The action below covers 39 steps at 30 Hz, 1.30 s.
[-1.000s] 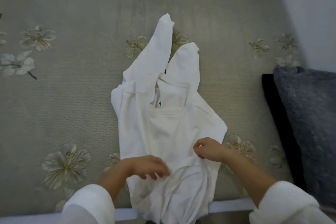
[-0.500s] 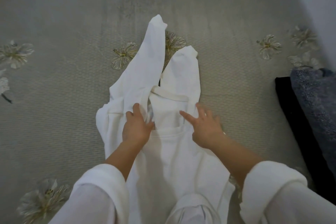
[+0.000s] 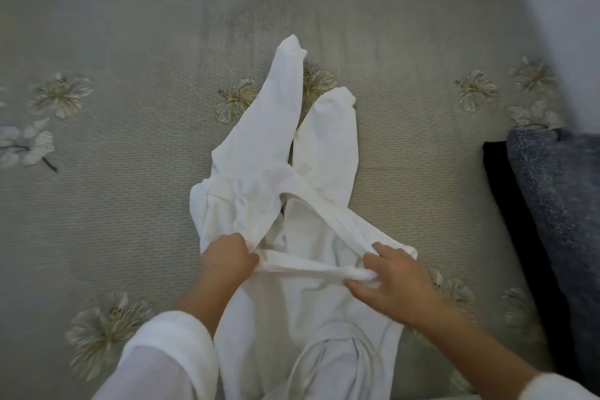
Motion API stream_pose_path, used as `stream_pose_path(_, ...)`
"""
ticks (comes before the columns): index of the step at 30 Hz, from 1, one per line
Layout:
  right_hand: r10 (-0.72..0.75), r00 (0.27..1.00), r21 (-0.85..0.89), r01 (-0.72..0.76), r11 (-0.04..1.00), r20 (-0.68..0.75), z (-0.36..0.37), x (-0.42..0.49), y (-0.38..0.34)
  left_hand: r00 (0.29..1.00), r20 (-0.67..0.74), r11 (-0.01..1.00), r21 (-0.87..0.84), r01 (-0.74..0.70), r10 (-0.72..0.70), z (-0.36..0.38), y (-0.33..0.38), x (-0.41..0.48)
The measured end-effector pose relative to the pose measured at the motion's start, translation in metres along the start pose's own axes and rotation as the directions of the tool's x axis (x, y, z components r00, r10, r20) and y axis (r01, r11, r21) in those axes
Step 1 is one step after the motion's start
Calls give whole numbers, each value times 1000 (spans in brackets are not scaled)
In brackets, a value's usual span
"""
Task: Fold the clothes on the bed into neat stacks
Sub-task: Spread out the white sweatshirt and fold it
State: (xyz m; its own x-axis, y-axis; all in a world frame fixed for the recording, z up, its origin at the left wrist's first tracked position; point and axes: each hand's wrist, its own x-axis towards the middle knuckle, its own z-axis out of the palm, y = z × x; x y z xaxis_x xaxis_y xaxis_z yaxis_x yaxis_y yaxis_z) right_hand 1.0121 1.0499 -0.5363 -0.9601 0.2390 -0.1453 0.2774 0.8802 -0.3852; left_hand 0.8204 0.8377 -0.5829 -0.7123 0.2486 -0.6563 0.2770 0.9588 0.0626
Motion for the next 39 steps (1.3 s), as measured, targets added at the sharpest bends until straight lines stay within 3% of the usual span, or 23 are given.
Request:
stream_pose_path(3,-145,989,-74,146,987,17,-21,-16,-18,999,-22,999,-39,23,-24,0,-1,-17)
stream_pose_path(7,-275,955,33,273,961,106,-55,-42,-40,991,-103,953,-298,48,-82,-11,-3,-47)
stream_pose_path(13,-228,939,64,219,974,259,-133,-76,-78,976,-134,898,-428,101,-173,-64,-21,-102)
stream_pose_path(15,-215,946,77,203,976,243,-161,-81,-85,963,-37,759,-623,188,-268,-87,-25,-123)
stream_pose_path(17,-162,964,147,133,980,211,-187,-81,-86,946,56,470,-857,209,-320,-112,-28,-143)
stream_pose_path(19,-75,985,256,33,966,156,-213,-78,-86,944,53,147,-984,106,-326,-139,-31,-169)
stream_pose_path(20,-25,992,310,-15,951,125,-225,-76,-85,948,11,47,-999,27,-318,-152,-32,-182)
stream_pose_path(23,41,996,323,-64,944,77,-261,-66,-86,939,-152,-70,-981,-182,-308,-191,-35,-227)
stream_pose_path(27,45,995,-92,-36,995,94,-301,-50,-104,889,-295,-159,-917,-367,-350,-236,-39,-275)
stream_pose_path(30,46,997,-197,-59,979,-66,-327,-39,-120,842,-341,-253,-846,-469,-419,-264,-45,-302)
stream_pose_path(34,-57,930,-11,57,998,-364,-356,-32,-149,781,-427,-413,-676,-610,-455,-306,-68,-331)
stream_pose_path(39,-81,738,246,324,913,-670,-373,-24,-203,709,-626,-578,-463,-672,-324,-357,-114,-359)
